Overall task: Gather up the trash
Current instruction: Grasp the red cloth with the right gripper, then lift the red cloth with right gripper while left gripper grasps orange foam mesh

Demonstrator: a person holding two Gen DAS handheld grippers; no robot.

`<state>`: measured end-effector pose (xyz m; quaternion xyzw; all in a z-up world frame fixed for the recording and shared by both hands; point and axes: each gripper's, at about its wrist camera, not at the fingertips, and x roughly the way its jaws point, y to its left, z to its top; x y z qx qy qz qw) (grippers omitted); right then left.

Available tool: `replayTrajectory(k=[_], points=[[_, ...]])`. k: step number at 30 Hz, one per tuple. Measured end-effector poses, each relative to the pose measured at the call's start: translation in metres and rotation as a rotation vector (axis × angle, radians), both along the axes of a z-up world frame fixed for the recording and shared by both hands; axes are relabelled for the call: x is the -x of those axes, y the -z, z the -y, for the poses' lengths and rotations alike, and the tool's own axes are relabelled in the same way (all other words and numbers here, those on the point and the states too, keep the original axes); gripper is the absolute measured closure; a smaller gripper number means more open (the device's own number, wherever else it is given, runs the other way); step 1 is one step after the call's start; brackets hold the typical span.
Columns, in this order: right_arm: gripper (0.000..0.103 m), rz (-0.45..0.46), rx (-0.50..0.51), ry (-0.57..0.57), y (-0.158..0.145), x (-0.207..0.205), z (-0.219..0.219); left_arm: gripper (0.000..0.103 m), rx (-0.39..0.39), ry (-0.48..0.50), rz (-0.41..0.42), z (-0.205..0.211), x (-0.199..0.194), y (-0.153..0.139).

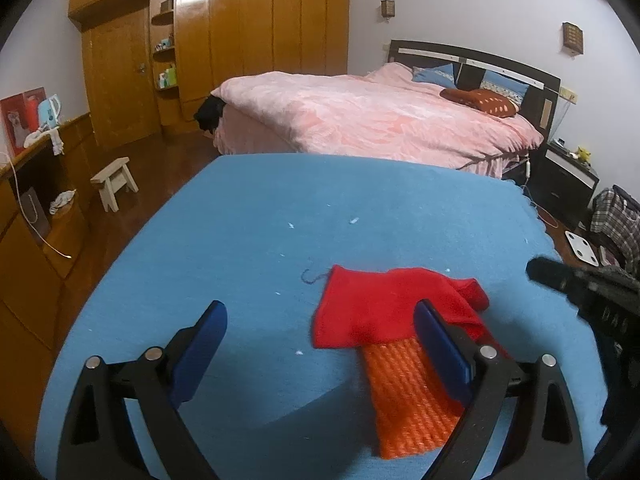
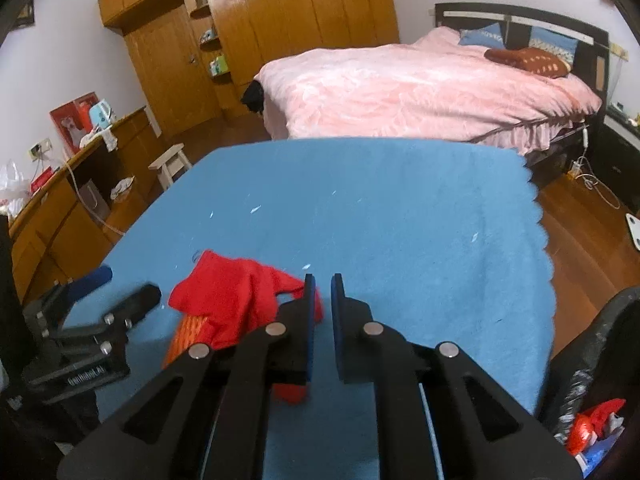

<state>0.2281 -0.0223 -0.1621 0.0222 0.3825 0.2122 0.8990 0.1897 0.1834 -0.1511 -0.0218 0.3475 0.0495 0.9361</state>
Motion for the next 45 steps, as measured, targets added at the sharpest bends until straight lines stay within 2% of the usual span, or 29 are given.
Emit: replayTrajectory(k=[1, 3, 4, 6, 9, 13, 15, 20, 21, 28, 34, 39, 45], points=[[0.085, -0.006, -0.003, -0.011, 0.002, 0.001, -0.004, 0.011, -0.005, -0.007, 0.001, -0.003, 0.000, 0.000], [0.070, -0.012, -0.008, -0.027, 0.005, 0.002, -0.011, 0.011, -0.010, -0.024, 0.000, -0.012, -0.001, 0.000], [0.068, -0.015, -0.008, -0.036, 0.007, 0.003, -0.017, 0.011, -0.010, -0.031, 0.001, -0.016, -0.002, 0.000], [0.057, -0.025, -0.010, -0.057, 0.010, 0.003, -0.026, 0.011, -0.011, -0.046, 0.002, -0.023, -0.001, 0.000], [0.050, -0.036, 0.007, -0.088, 0.016, 0.003, -0.041, 0.011, -0.005, -0.065, 0.002, -0.033, -0.001, 0.001], [0.047, -0.071, 0.037, -0.109, 0.026, 0.000, -0.053, 0.011, 0.007, -0.075, -0.001, -0.039, 0.001, 0.005], [0.051, -0.090, 0.052, -0.114, 0.032, 0.000, -0.057, 0.011, 0.013, -0.076, -0.003, -0.041, 0.001, 0.006], [0.085, -0.119, 0.010, -0.131, 0.034, -0.001, -0.057, 0.011, 0.026, -0.076, -0.002, -0.043, 0.003, 0.008], [0.087, -0.109, 0.007, -0.132, 0.031, -0.001, -0.056, 0.011, 0.027, -0.076, 0.000, -0.043, 0.003, 0.008], [0.090, -0.028, -0.047, -0.137, -0.003, -0.004, -0.048, 0.011, 0.034, -0.073, 0.008, -0.041, 0.004, 0.004], [0.089, 0.025, -0.072, -0.086, -0.026, -0.007, -0.030, 0.011, 0.029, -0.048, 0.018, -0.030, 0.004, -0.003], [0.089, 0.046, -0.090, -0.031, -0.034, -0.009, -0.005, 0.011, 0.033, -0.006, 0.013, -0.011, 0.000, -0.006], [0.089, 0.049, -0.059, 0.033, -0.030, -0.011, 0.023, 0.011, 0.031, 0.057, -0.021, 0.019, -0.008, 0.005]])
